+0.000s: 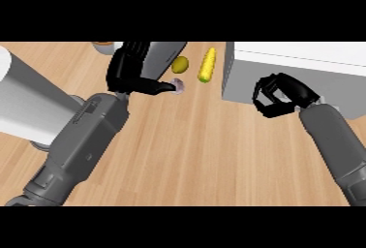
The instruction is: Pick up the cup, place it into the drawer and close the drawer
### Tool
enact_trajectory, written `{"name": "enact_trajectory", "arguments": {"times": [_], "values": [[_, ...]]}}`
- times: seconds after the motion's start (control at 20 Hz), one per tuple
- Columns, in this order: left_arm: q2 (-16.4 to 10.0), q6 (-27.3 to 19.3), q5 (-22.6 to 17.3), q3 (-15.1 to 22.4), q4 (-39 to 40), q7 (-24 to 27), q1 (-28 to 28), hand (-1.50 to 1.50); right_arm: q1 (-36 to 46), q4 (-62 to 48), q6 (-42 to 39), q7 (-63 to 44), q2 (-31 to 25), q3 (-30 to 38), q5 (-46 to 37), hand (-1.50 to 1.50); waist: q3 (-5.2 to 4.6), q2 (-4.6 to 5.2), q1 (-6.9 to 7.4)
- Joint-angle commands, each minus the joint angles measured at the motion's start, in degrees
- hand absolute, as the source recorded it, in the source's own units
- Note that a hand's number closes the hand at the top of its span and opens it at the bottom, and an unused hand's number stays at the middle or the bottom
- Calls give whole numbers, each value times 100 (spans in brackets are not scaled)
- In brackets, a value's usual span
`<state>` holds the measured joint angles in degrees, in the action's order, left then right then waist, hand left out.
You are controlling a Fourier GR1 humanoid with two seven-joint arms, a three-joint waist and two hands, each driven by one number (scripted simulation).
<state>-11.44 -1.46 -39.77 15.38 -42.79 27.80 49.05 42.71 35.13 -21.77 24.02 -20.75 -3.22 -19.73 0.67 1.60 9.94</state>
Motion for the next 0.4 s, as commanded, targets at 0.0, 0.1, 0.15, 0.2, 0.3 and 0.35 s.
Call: {"name": "enact_trajectory", "arguments": {"times": [0.0, 0.1, 0.15, 0.2, 0.3, 0.35], "values": [[-15, 65, -35, 0, -84, -33, -83, -150, 996, -241, 634, -457, -610, 555, 10, 150, -45, 115, 260], [-37, 108, -18, 5, -65, 4, -104, -150, 1050, -104, 516, -473, -676, 587, 78, 150, -52, 132, 219], [4, 164, -38, 29, -110, 18, -189, -150, 997, -121, 441, -565, -659, 568, 89, 150, -56, 136, 319], [-67, 221, -69, 0, -157, -50, -122, -150, 1010, -55, 383, -575, -720, 563, 95, 150, -57, 101, 310], [-32, 252, -55, 42, -180, -8, -246, -150, 934, 4, 347, -568, -728, 638, 200, 150, -53, 100, 306], [-33, 270, -74, 14, -159, 27, -274, -150, 893, 38, 259, -549, -814, 640, 216, 150, -56, 144, 289]]}}
